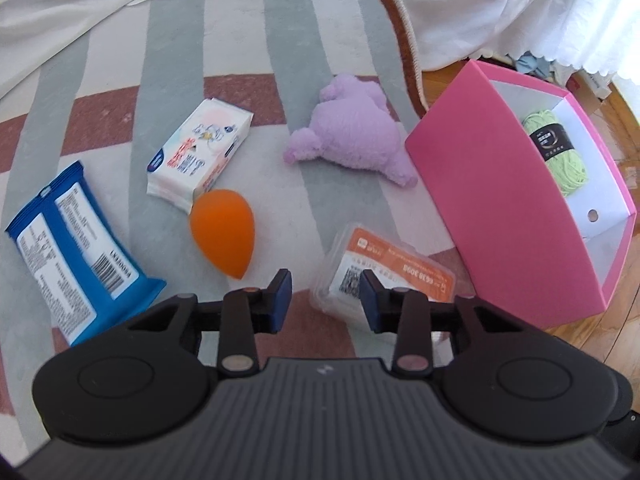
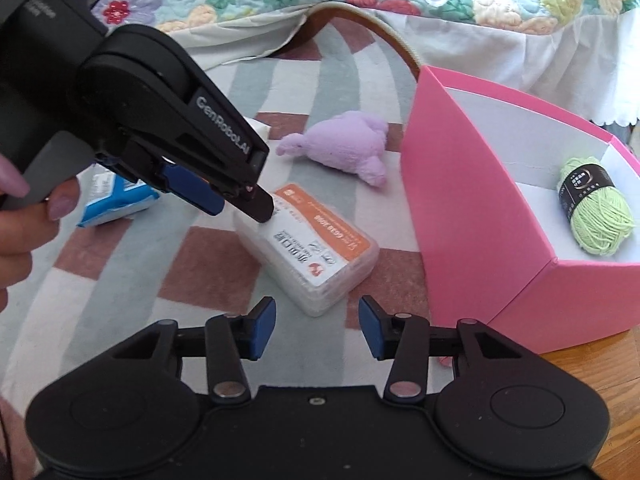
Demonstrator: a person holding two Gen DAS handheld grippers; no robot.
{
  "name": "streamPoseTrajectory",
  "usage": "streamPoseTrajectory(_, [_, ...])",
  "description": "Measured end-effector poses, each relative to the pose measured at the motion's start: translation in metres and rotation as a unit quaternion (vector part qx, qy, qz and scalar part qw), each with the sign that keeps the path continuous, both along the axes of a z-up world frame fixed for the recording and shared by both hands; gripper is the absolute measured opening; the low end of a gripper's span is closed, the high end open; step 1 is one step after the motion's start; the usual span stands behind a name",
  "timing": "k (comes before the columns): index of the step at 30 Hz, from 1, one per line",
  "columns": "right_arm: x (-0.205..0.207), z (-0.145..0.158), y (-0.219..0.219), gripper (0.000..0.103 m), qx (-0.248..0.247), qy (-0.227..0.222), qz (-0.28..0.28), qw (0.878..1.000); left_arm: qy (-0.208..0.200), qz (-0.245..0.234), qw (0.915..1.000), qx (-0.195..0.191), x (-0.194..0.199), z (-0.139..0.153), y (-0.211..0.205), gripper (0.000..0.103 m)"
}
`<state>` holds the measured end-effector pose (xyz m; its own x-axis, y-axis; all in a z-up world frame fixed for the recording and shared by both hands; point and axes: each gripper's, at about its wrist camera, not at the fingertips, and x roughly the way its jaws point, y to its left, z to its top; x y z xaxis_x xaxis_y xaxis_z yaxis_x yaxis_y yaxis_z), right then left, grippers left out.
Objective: Organize objects
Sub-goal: 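Move the left tool toward the clear box with orange label, then close the left tool on the clear labeled box and lift it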
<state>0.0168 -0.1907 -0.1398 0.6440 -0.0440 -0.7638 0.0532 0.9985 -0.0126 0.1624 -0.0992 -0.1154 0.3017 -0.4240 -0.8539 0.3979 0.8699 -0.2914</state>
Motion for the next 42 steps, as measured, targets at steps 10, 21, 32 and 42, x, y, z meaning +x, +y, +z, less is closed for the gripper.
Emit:
streamPoseTrajectory(10, [0.009, -0.006, 0.001, 0.056, 0.008, -0.003, -0.006, 1.000, 0.002, -0.033, 0.9990, -0.032, 0.010, -0.008, -0.005, 0.039])
streamPoseTrajectory(21, [0.013, -0.004, -0.009, 0.058, 0.042, -0.002, 0.010, 0.999, 0.053, -0.007, 0.9979, -0.036, -0.002, -0.010, -0.001, 0.037])
streamPoseTrajectory(32, [0.005, -0.007, -0.009, 0.070, 0.042, 0.003, 0.073, 0.996, 0.109, 0.097, 0.9890, -0.026, -0.028, -0.008, 0.007, 0.037])
streamPoseTrajectory(42, [0.010, -0.012, -0.010, 0.093, 0.080, 0.003, 0.100, 0.992, 0.115, 0.112, 0.9864, -0.035, -0.031, -0.010, 0.010, 0.042])
